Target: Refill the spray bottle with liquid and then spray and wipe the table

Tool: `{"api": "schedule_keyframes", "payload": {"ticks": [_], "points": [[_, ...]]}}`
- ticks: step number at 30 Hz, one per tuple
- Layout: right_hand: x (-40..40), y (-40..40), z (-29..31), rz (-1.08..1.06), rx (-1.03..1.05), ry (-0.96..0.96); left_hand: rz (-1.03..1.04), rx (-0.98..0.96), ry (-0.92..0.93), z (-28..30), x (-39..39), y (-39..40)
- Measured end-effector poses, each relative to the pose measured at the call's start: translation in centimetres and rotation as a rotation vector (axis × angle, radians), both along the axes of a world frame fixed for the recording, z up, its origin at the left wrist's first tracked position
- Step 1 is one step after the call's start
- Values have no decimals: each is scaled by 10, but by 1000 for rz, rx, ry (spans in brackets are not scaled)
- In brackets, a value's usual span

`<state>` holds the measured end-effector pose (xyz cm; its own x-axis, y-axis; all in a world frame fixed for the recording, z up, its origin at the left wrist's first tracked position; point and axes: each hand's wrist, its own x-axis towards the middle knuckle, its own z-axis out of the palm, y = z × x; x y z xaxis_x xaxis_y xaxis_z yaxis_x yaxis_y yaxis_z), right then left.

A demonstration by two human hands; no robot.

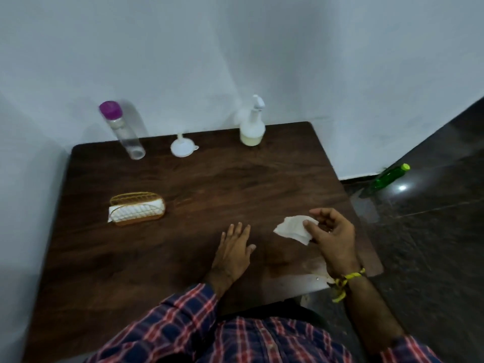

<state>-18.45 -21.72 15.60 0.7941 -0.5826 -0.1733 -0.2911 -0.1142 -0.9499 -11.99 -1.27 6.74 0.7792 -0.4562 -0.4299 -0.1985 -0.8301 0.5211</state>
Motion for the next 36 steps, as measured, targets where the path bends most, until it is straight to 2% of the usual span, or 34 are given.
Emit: {"api": "schedule_keyframes", "payload": {"ticks": [11, 13, 15, 20, 25, 30, 36], "points": [[-28, -197, -21, -316, 142, -67, -180, 39, -25, -14, 33, -262], [-32, -235, -29, -363, 143, -45, -188, 82, -76, -23, 49, -306], [-34, -268, -38, -395, 143, -3, -165, 159, -22, -34, 63, -337], [-18, -336, -84, -419, 207, 156, -234, 398, 145, -55, 74, -361], [37, -377, -153, -495, 267, 315, -247, 412, 191, -57, 79, -363], [110, -402, -212, -493, 242, 358, -235, 445, 158, -65, 75, -362], [186, -422, -252, -435, 174, 405, -212, 449, 141, -71, 72, -360]]}}
